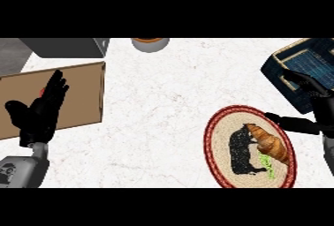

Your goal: Pick the croissant from the placemat and place it in the basket

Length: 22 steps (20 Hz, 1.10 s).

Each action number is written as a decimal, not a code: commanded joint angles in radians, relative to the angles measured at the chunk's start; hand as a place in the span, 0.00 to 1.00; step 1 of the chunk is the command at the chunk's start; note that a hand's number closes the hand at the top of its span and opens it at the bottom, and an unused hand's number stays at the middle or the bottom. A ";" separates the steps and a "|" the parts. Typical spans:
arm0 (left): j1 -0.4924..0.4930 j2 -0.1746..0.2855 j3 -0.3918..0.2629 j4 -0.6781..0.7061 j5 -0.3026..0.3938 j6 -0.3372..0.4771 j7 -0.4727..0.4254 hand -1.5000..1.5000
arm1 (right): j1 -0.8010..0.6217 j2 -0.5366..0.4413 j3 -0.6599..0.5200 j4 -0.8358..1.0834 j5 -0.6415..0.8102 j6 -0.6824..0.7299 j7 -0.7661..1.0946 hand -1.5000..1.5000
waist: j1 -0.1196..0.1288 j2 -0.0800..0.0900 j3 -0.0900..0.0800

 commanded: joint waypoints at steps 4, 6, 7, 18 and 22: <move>-0.022 0.012 0.031 0.027 -0.010 0.010 0.016 0.50 | -0.005 -0.275 0.015 -0.048 0.119 0.092 0.254 0.00 | -0.017 -0.004 -0.003; 0.018 -0.007 0.008 -0.007 -0.015 0.017 0.010 0.50 | 0.008 -0.390 0.067 -0.058 0.167 0.202 0.303 0.00 | -0.008 -0.007 -0.005; -0.004 -0.011 0.007 0.019 -0.008 0.003 0.009 0.50 | -0.008 -0.438 0.079 -0.078 0.161 0.271 0.333 0.00 | -0.017 -0.004 -0.006; 0.001 -0.057 0.012 0.006 -0.057 0.008 0.007 0.50 | 0.076 -0.530 0.020 -0.213 0.106 0.606 0.415 0.00 | -0.009 -0.002 0.000; -0.040 -0.046 0.041 0.047 -0.078 -0.013 0.007 0.50 | 0.070 -0.444 -0.037 -0.109 0.140 0.615 0.343 0.00 | -0.004 -0.001 0.000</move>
